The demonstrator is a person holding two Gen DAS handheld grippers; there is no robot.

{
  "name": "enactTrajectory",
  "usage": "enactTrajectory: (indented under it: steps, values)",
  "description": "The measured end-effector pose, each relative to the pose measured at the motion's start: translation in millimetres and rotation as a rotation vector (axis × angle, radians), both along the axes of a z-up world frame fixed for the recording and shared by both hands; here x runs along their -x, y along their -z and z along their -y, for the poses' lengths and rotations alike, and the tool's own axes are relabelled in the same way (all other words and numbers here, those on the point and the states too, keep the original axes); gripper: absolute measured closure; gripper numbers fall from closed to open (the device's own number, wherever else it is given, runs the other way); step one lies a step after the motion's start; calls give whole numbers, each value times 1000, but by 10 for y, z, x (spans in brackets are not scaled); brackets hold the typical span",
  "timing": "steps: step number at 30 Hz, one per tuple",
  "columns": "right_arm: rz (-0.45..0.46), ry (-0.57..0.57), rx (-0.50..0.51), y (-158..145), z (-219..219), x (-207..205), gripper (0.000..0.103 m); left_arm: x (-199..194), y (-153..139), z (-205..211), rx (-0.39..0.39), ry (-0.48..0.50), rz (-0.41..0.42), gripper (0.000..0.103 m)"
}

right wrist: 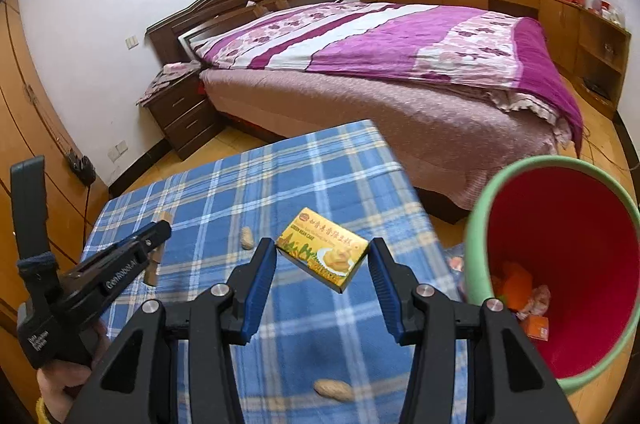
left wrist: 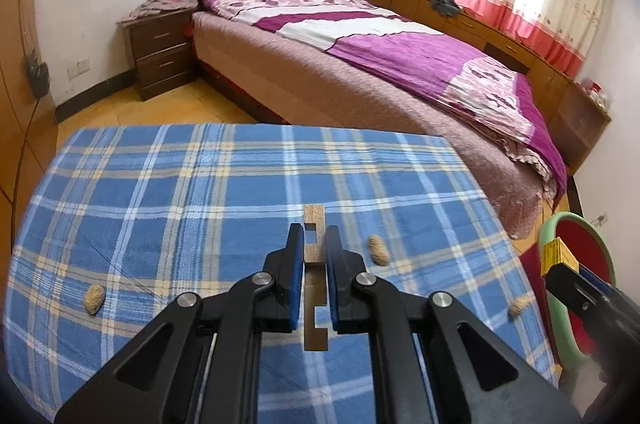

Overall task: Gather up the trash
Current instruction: 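Carry the yellow box and wooden piece in both tools over the red bucket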

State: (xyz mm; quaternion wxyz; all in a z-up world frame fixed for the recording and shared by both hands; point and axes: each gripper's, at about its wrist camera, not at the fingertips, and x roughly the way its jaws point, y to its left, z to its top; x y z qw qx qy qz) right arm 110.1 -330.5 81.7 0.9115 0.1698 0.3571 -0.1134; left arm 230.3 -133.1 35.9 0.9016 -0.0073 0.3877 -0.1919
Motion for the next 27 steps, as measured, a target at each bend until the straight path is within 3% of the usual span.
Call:
enactTrajectory:
  steps: [13, 27]
  values:
    - [31, 104, -12, -100, 375, 750, 52, 547, -373, 311, 17, 116, 38, 93]
    - [61, 237, -36, -115, 942, 1527, 52, 1156, -492, 993, 14, 277, 36, 93]
